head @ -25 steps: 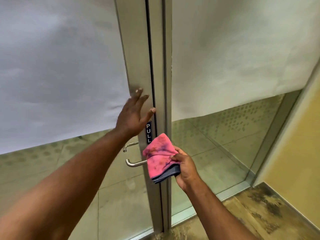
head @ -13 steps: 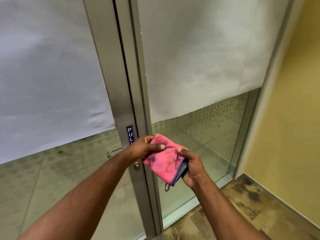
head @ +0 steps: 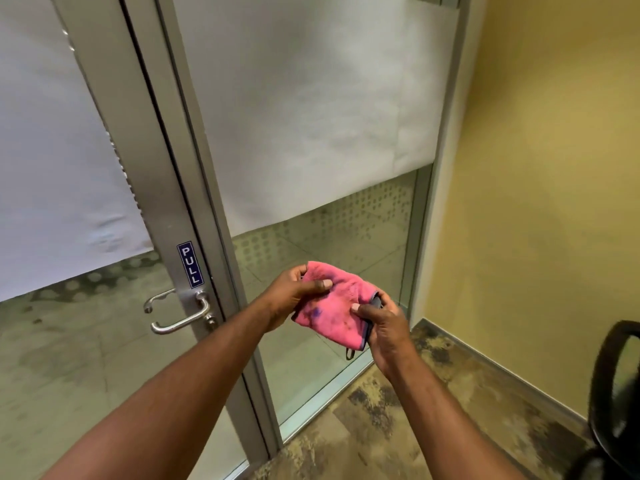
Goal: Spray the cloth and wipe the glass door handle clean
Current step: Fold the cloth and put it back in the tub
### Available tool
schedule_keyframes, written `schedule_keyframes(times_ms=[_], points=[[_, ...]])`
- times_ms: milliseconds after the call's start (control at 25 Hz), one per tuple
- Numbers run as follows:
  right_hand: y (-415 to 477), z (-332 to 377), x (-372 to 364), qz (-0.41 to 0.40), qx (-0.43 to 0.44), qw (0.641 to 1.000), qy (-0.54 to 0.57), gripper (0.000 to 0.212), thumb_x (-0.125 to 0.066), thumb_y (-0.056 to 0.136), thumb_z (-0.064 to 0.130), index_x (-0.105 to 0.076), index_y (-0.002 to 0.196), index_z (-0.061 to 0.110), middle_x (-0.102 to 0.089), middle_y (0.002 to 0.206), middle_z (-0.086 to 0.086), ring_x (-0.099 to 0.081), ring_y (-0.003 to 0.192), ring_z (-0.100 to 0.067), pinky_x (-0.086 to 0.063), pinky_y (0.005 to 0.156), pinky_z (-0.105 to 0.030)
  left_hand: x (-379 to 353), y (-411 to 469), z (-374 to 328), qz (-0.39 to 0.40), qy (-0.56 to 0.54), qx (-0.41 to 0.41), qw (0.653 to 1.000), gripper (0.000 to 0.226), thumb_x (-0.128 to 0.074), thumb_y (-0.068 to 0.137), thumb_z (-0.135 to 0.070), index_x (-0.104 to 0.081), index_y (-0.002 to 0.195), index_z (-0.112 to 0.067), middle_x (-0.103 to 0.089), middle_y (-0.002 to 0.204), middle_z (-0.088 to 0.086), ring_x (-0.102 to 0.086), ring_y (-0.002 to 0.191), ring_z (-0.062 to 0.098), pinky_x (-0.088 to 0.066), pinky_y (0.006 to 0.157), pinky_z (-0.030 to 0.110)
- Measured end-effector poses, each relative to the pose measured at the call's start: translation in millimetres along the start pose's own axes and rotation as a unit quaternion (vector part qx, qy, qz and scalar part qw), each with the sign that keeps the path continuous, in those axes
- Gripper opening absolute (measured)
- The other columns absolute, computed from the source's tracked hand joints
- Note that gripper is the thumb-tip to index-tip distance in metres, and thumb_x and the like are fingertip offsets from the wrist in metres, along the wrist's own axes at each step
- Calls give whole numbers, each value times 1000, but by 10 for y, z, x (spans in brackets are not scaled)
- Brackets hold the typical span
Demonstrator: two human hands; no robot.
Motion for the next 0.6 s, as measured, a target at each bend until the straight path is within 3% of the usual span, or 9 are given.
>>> schedule_keyframes(times_ms=[200, 400, 520, 600], points=[[-424, 542, 667, -34, 21, 999, -30, 51, -73, 65, -1, -69, 116, 3, -75, 107, -21, -72, 90, -33, -61, 80, -47, -908, -66, 36, 27, -4, 12, 1000, 50, -82, 83, -4, -65, 129, 4, -72, 123, 27, -68, 108, 36, -49, 107, 59], [-970, 988, 1462, -76, 25, 996, -47, 52, -73, 65, 0, -68, 118, 1, -73, 105, -20, -69, 90, -34, -57, 88, -56, -1880, -330, 262, 56, -10, 24, 998, 53, -83, 79, -12, -67, 128, -5, -72, 127, 24, -70, 108, 36, -49, 107, 59], [-1351, 1161, 1894, -107, 27, 992, -54, 55, -74, 66, 3, -67, 121, 3, -74, 109, -19, -71, 91, -31, -60, 81, -47, -2340, -510, 481, 69, -16, 50, 996, 43, -77, 88, -7, -65, 130, -7, -73, 124, 23, -69, 106, 34, -52, 103, 54], [-1617, 1244, 2171, -129, 26, 990, -56, 54, -74, 66, 3, -68, 120, 3, -74, 106, -17, -71, 90, -30, -60, 80, -46, -2640, -637, 611, 87, -15, 62, 994, 36, -71, 92, -5, -66, 128, -8, -74, 113, 16, -70, 96, 26, -56, 90, 43]])
Point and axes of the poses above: each hand's wrist, its own y-axis towards the middle knuckle, its own x-axis out of the back of the hand, z = x × y, the point moved 8 cm from there along y, towards the middle knuckle
